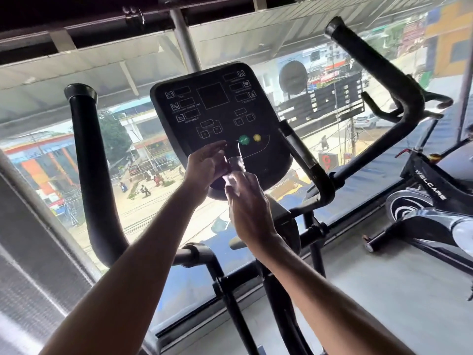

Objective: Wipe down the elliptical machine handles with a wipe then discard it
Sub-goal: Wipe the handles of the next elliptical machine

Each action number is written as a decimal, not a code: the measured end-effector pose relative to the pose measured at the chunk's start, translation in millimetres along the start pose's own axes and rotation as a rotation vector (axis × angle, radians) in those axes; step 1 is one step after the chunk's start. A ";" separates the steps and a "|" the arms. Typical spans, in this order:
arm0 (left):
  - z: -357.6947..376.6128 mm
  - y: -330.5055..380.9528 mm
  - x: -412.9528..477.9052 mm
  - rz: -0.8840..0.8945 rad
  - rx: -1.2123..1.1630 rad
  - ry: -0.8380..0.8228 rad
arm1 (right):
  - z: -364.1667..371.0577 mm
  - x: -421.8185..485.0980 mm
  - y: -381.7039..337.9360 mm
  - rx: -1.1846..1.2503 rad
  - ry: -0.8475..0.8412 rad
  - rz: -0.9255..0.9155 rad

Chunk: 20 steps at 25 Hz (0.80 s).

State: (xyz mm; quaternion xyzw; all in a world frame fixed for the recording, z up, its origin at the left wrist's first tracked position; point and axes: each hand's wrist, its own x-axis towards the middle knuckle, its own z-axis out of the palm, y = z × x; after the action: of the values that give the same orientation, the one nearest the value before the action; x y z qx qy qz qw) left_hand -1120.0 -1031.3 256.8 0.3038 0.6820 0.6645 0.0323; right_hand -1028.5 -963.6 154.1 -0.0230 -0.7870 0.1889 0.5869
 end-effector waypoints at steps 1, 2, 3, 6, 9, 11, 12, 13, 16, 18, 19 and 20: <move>-0.7 -1.2 -2.5 0.008 -0.019 -0.023 | -4.9 -8.1 3.9 -0.005 -0.009 0.000; -0.8 -2.2 -5.0 0.016 -0.047 -0.041 | -9.6 -13.8 6.0 -0.041 0.002 0.002; -0.1 -4.2 -7.1 0.022 -0.081 -0.049 | -14.3 -17.9 7.1 -0.057 0.032 0.025; 1.9 -9.5 -10.7 0.011 -0.171 -0.025 | -21.5 -27.0 0.1 0.064 0.154 0.216; 1.1 -14.6 -15.1 -0.004 -0.235 -0.031 | -20.2 -27.0 7.7 0.176 0.219 0.388; 1.0 -20.0 -20.4 -0.035 -0.255 -0.017 | -18.2 -14.3 17.5 0.237 0.213 0.561; 0.5 -23.3 -24.5 -0.051 -0.250 -0.001 | -17.2 -13.9 16.6 0.274 0.206 0.600; 0.1 -26.9 -29.1 -0.056 -0.237 0.002 | -16.5 -18.6 12.3 0.310 0.228 0.592; -2.3 -40.4 -45.7 -0.056 -0.187 -0.085 | -17.9 -44.9 -1.4 0.308 0.318 0.464; -1.6 -50.6 -58.8 -0.116 -0.197 -0.103 | -19.4 -46.3 -4.3 0.303 0.339 0.435; -0.3 -58.1 -66.5 -0.158 -0.210 -0.092 | -20.4 -44.4 -8.1 0.254 0.318 0.400; 2.6 -66.6 -75.2 -0.192 -0.223 -0.082 | -20.8 -44.2 -11.4 0.158 0.274 0.346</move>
State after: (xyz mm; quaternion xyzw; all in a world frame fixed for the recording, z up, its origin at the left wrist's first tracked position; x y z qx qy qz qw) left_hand -1082.4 -1058.9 167.8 0.2586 0.6281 0.7170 0.1568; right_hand -993.4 -979.9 122.4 -0.1368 -0.6672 0.3429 0.6470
